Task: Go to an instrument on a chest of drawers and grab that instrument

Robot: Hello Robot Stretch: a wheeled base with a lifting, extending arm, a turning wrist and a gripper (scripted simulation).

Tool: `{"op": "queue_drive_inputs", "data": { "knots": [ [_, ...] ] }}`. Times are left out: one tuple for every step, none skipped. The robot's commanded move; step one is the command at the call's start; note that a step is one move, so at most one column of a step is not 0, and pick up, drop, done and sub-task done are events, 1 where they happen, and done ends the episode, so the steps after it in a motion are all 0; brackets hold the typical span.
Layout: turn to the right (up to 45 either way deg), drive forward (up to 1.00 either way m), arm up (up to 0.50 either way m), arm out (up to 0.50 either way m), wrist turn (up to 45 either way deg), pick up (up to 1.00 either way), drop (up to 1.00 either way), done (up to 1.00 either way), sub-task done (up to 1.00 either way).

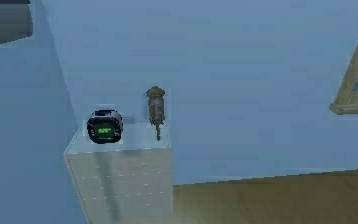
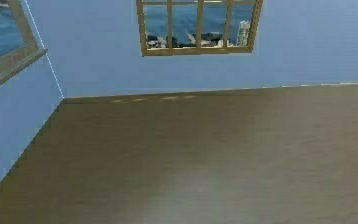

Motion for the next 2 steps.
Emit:
{"op": "queue_drive_inputs", "data": {
  "knots": [
    [0.0,0.25,0.0,0.0,0.0,0.0,0.0,0.0,0.0],
    [-45.0,0.0,0.0,0.0,0.0,0.0,0.0,0.0,0.0]
  ]
}}
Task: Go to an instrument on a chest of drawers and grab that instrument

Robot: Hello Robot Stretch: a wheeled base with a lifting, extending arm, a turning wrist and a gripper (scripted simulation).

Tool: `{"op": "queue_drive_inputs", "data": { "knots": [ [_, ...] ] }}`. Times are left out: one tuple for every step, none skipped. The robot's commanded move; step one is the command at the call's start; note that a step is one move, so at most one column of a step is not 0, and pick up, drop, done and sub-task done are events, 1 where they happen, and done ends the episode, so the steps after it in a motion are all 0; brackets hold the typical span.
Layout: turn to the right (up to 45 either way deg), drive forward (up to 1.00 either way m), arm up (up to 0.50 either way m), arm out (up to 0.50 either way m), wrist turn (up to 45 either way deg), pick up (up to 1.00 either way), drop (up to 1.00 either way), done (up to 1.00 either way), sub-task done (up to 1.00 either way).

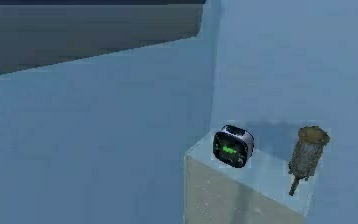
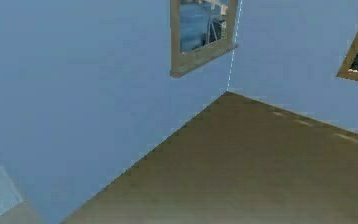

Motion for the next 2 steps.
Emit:
{"op": "queue_drive_inputs", "data": {
  "knots": [
    [-45.0,0.0,0.0,0.0,0.0,0.0,0.0,0.0,0.0],
    [-24.0,0.0,0.0,0.0,0.0,0.0,0.0,0.0,0.0]
  ]
}}
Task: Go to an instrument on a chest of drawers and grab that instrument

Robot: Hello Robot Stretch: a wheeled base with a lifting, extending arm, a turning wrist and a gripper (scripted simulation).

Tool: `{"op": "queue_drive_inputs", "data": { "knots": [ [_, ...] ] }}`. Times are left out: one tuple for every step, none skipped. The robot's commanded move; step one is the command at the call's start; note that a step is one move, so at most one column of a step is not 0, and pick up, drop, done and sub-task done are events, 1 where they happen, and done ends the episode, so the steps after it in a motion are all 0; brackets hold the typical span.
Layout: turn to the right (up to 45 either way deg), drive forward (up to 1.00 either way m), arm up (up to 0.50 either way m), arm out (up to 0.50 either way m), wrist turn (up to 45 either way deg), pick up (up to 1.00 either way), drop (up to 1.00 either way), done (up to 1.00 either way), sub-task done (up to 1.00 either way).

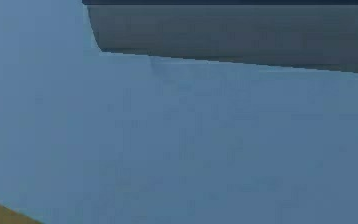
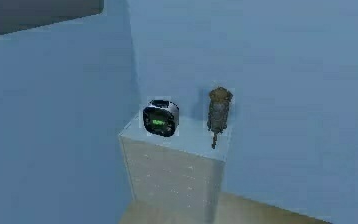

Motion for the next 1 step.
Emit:
{"op": "queue_drive_inputs", "data": {
  "knots": [
    [45.0,0.0,0.0,0.0,0.0,0.0,0.0,0.0,0.0]
  ]
}}
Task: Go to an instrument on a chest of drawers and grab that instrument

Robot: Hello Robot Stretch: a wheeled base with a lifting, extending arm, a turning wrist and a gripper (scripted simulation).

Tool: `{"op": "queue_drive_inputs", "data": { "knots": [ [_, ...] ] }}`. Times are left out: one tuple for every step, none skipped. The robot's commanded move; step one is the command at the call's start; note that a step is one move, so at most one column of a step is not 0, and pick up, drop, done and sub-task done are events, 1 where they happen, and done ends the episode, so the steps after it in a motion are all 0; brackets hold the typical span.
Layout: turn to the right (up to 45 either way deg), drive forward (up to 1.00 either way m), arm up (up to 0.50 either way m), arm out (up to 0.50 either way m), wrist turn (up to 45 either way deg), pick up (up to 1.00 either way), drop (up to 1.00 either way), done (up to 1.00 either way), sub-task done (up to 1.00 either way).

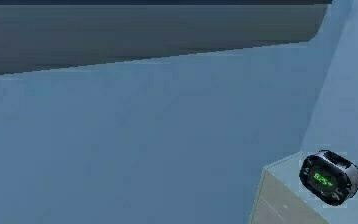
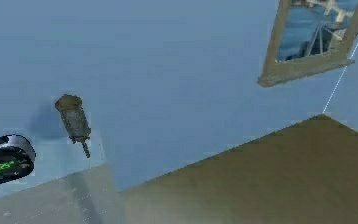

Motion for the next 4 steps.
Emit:
{"op": "queue_drive_inputs", "data": {
  "knots": [
    [39.0,0.0,0.0,0.0,0.0,0.0,0.0,0.0,0.0],
    [0.0,0.45,0.0,0.0,0.0,0.0,0.0,0.0,0.0],
    [-45.0,0.0,0.0,0.0,0.0,0.0,0.0,0.0,0.0],
    [-30.0,0.0,0.0,0.0,0.0,0.0,0.0,0.0,0.0]
  ]
}}
